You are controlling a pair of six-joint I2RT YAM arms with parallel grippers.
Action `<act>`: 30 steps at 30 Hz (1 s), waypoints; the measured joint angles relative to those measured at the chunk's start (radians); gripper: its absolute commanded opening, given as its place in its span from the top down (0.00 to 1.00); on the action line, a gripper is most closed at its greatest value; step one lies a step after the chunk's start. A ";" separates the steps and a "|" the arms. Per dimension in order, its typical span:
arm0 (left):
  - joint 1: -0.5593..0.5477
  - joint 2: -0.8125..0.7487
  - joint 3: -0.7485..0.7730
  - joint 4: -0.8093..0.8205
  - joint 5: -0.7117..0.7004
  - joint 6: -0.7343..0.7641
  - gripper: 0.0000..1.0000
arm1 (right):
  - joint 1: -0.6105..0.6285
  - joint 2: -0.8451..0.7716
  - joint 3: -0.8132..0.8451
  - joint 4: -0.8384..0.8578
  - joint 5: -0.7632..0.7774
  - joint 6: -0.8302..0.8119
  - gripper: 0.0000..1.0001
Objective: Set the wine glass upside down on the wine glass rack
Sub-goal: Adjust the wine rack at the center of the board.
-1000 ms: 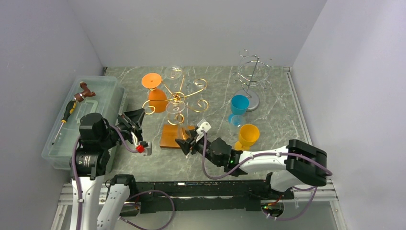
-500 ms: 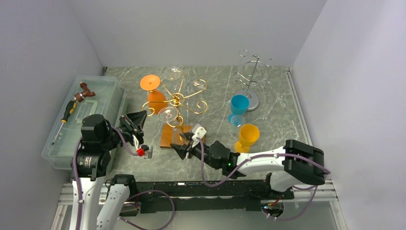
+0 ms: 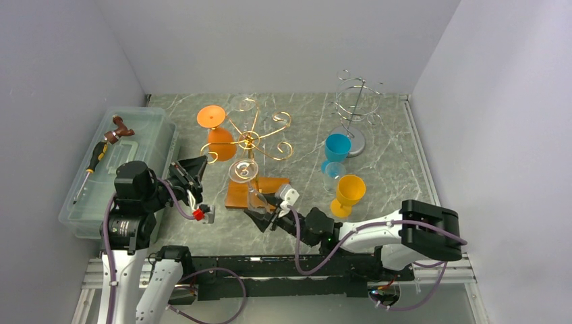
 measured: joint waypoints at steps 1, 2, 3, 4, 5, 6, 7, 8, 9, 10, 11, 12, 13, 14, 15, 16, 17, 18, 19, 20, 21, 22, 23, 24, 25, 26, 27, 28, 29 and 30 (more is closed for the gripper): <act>0.000 0.000 -0.001 0.000 0.000 0.000 0.82 | 0.002 -0.001 -0.006 0.012 0.005 0.000 0.83; 0.000 0.000 -0.001 0.001 0.000 0.000 0.82 | 0.003 -0.002 -0.011 0.018 0.007 0.000 0.83; 0.000 0.000 -0.001 0.002 0.000 0.000 0.82 | 0.004 -0.002 -0.018 0.029 0.012 0.000 0.83; 0.000 0.000 -0.001 0.002 0.000 0.000 0.82 | 0.004 -0.003 -0.026 0.037 0.019 0.000 0.83; 0.000 0.000 -0.001 0.002 0.000 0.000 0.82 | 0.004 -0.004 -0.034 0.046 0.023 0.000 0.83; 0.000 0.000 -0.001 0.002 0.000 0.000 0.82 | 0.004 -0.006 -0.041 0.055 0.031 0.000 0.83; 0.000 0.000 -0.001 0.002 0.000 0.000 0.82 | 0.004 -0.010 -0.047 0.061 0.036 0.000 0.82; 0.000 0.000 -0.001 0.003 0.000 0.000 0.82 | 0.004 -0.011 -0.051 0.067 0.045 0.001 0.80; 0.000 0.000 -0.001 0.003 0.000 0.000 0.82 | 0.004 -0.011 -0.053 0.073 0.051 0.002 0.74; 0.000 0.000 -0.001 0.003 0.000 0.000 0.82 | 0.004 -0.011 -0.054 0.076 0.058 0.003 0.62; 0.000 0.000 -0.001 0.003 0.000 0.000 0.82 | 0.004 -0.011 -0.055 0.077 0.062 0.005 0.52; 0.000 0.000 -0.001 0.003 0.000 0.000 0.82 | 0.004 -0.011 -0.055 0.077 0.068 0.009 0.44; 0.000 0.000 -0.001 0.003 0.000 0.000 0.82 | 0.004 -0.009 -0.055 0.077 0.074 0.013 0.38; -0.001 0.000 -0.001 0.003 0.000 0.000 0.82 | 0.004 -0.005 -0.054 0.076 0.077 0.016 0.26; -0.002 0.000 -0.001 0.003 0.000 0.000 0.82 | 0.004 0.005 -0.052 0.077 0.079 0.023 0.06; -0.002 0.000 -0.001 0.003 0.000 0.000 0.82 | 0.004 0.016 -0.048 0.076 0.080 0.030 0.01; -0.002 0.000 -0.001 0.004 0.000 0.000 0.82 | 0.003 0.024 -0.047 0.072 0.080 0.046 0.00; -0.003 0.000 -0.001 0.004 0.000 0.000 0.82 | 0.003 0.029 -0.047 0.063 0.082 0.050 0.00; -0.003 0.000 -0.001 0.003 0.000 0.000 0.82 | 0.004 0.030 -0.047 0.050 0.082 0.056 0.00; -0.003 0.000 -0.001 0.003 0.000 0.001 0.82 | 0.004 0.029 -0.047 0.040 0.082 0.061 0.00; -0.003 0.000 -0.001 0.003 0.000 0.003 0.82 | 0.004 0.022 -0.047 0.014 0.082 0.070 0.00; -0.003 0.000 -0.001 0.003 0.000 0.005 0.82 | 0.004 0.010 -0.047 -0.011 0.082 0.076 0.00; -0.003 -0.001 -0.001 0.003 0.000 0.007 0.82 | 0.004 -0.014 -0.047 -0.050 0.082 0.082 0.00; -0.003 -0.001 -0.001 0.003 0.000 0.007 0.82 | 0.004 -0.048 -0.047 -0.097 0.082 0.088 0.00; -0.003 -0.002 -0.002 0.003 0.000 0.008 0.82 | 0.004 -0.092 -0.047 -0.146 0.082 0.095 0.00; -0.003 -0.005 -0.003 0.003 0.000 0.008 0.82 | 0.004 -0.145 -0.044 -0.207 0.080 0.103 0.00; -0.003 -0.009 -0.006 0.003 0.000 0.012 0.82 | 0.004 -0.211 -0.039 -0.276 0.074 0.112 0.00; -0.003 -0.013 -0.009 0.005 0.000 0.015 0.82 | 0.003 -0.266 -0.031 -0.334 0.071 0.121 0.00; -0.003 -0.018 -0.013 0.007 0.000 0.016 0.82 | 0.000 -0.335 -0.008 -0.422 0.060 0.133 0.00; -0.003 -0.023 -0.017 0.011 0.000 0.018 0.82 | -0.006 -0.394 0.022 -0.502 0.047 0.147 0.00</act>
